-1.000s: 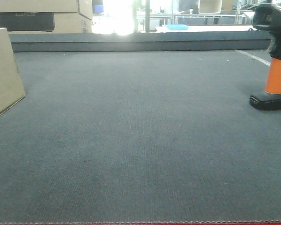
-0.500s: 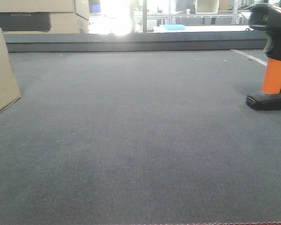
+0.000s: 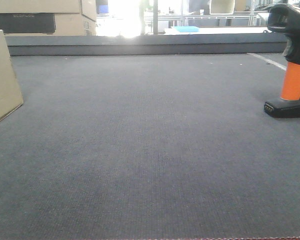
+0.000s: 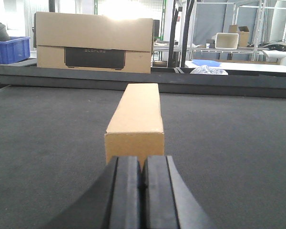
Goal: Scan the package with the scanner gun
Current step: 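Stop facing the table with the cardboard box and scanner gun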
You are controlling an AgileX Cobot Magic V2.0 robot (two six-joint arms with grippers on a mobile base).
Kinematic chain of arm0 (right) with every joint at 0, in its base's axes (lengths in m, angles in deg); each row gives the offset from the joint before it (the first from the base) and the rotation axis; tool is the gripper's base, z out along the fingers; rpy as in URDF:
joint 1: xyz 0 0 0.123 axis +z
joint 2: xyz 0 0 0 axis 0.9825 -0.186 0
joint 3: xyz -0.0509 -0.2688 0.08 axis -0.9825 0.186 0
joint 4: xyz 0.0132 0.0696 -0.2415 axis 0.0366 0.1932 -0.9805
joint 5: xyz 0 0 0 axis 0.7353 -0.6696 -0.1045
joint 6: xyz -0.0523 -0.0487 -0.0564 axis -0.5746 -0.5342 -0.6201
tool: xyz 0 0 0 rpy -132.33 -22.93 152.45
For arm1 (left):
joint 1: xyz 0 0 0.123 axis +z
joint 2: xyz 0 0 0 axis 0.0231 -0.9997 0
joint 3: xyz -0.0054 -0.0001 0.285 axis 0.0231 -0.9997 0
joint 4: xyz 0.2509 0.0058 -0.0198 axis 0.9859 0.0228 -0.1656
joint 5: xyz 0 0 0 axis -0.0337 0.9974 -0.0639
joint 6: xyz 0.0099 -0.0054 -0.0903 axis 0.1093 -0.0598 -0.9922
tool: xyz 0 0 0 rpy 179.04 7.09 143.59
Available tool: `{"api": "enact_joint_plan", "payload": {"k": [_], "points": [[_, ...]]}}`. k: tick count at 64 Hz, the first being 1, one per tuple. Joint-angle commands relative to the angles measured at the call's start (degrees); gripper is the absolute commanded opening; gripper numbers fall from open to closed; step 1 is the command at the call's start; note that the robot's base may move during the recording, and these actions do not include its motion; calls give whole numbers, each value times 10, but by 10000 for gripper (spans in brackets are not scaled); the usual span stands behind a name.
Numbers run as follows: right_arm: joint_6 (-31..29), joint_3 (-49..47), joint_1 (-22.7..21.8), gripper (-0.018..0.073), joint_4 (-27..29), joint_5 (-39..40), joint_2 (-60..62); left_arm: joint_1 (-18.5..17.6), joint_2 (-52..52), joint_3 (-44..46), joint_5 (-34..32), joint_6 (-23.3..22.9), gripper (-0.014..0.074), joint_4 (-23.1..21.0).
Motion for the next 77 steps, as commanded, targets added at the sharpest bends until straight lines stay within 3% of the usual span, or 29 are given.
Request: {"api": "enact_joint_plan", "payload": {"k": [1, 5, 9, 20, 51, 77], "points": [[-3, 0, -3, -169, 4, 9, 2, 1, 2, 2, -10, 3, -111, 9], [-3, 0, -3, -169, 4, 9, 2, 1, 2, 2, -10, 3, -111, 13], [-3, 0, -3, -169, 4, 9, 2, 1, 2, 7, 37, 3, -111, 9], [-3, 0, -3, -169, 4, 9, 2, 1, -45, 101, 105, 3, -111, -2], [-3, 0, -3, -169, 4, 9, 2, 1, -420, 458, 411, 3, -111, -1], [-3, 0, -3, -169, 4, 9, 2, 1, -620, 578, 429, 3, -111, 9]]}}
